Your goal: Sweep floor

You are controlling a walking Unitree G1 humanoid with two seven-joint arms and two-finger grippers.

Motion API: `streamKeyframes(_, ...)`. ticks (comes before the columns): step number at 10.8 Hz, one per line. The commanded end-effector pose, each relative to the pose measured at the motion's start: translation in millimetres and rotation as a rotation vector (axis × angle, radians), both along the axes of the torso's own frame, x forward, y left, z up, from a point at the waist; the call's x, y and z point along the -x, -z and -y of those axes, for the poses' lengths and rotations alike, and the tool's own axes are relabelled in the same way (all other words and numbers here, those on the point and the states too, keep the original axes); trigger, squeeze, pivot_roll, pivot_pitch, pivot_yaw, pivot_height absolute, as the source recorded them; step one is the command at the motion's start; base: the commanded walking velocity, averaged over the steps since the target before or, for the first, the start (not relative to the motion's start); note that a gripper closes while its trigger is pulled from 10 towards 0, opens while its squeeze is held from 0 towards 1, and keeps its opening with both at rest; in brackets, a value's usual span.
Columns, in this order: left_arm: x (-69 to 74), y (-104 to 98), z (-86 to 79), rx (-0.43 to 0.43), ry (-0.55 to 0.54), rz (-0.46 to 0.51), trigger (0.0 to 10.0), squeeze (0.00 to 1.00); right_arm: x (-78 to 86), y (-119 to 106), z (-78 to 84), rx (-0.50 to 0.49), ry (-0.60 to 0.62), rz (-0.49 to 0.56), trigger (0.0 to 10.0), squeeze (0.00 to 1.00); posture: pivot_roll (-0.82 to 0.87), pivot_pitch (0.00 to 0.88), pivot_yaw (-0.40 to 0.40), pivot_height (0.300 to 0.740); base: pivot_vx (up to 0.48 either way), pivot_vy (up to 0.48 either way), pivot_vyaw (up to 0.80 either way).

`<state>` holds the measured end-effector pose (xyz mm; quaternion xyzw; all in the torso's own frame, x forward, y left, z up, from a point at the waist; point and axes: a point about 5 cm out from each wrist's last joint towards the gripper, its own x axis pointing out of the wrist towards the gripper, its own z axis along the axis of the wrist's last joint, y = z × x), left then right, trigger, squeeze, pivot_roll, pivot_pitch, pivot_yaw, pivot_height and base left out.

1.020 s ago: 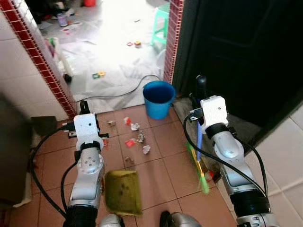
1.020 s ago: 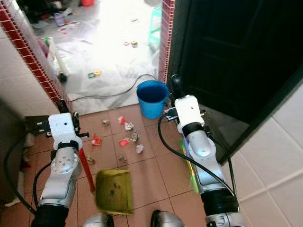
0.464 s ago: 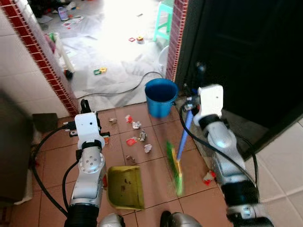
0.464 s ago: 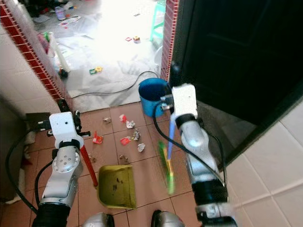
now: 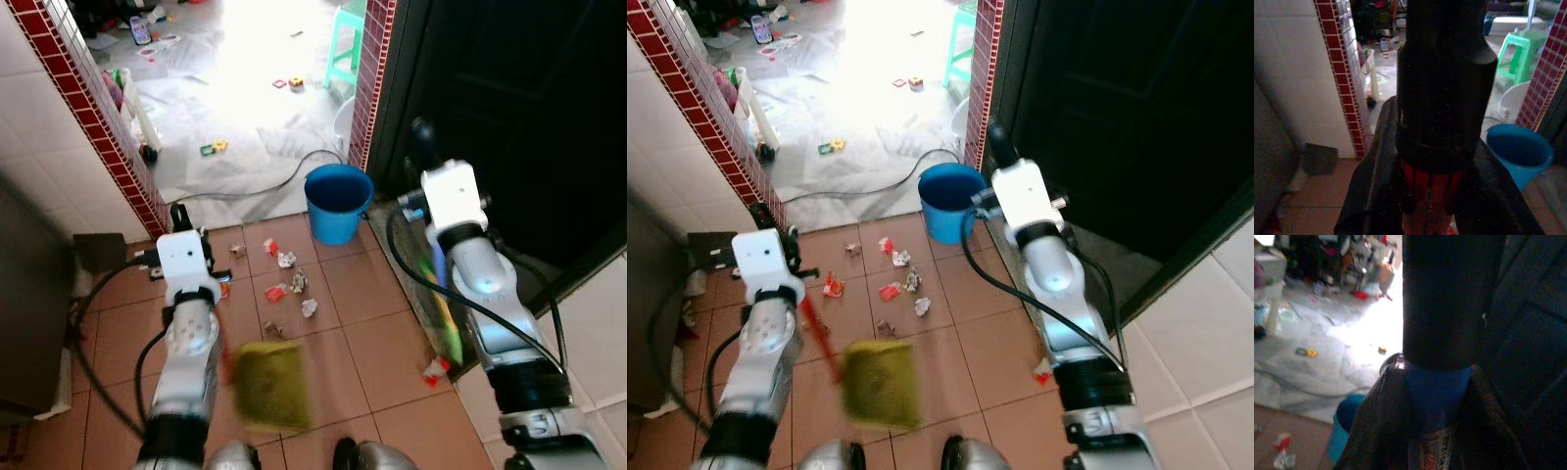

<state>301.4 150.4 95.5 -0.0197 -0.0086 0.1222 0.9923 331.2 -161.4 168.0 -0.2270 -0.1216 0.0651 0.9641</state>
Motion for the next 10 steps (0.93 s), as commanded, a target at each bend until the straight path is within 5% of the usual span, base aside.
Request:
streamKeyframes(1,-7.3,-15.9,-1.4,-0.003,0.000,0.078,10.0,0.00,0.6,-1.0,3.9,0.040,0.010,0.025,10.0,0.00,-0.10,0.095,0.017,0.740,0.000,0.000,0.00)
streamKeyframes(3,-17.3,-10.1,-7.2,0.010,-0.019,0.050,10.0,0.00,5.1,26.0,25.4,0.072,0.074,-0.067,10.0,0.00,-0.11,0.112,0.014,0.740,0.000,0.000,0.00)
streamKeyframes(5,-17.1,8.3,-10.9,0.005,-0.020,-0.012,10.0,0.00,7.1,42.4,29.0,-0.012,0.115,-0.130,10.0,0.00,-0.12,0.137,0.043,0.740,0.000,0.000,0.00)
streamKeyframes(8,-20.7,13.6,-13.6,0.022,-0.030,-0.021,10.0,0.00,-1.8,45.8,8.2,-0.175,0.119,-0.163,10.0,0.00,-0.13,0.138,0.029,0.740,0.000,0.000,0.00)
streamKeyframes(10,-21.7,16.1,-13.3,0.038,-0.043,-0.018,10.0,0.00,-18.9,16.7,-13.6,-0.394,0.082,-0.103,10.0,0.00,-0.14,0.131,0.023,0.740,0.000,0.000,0.00)
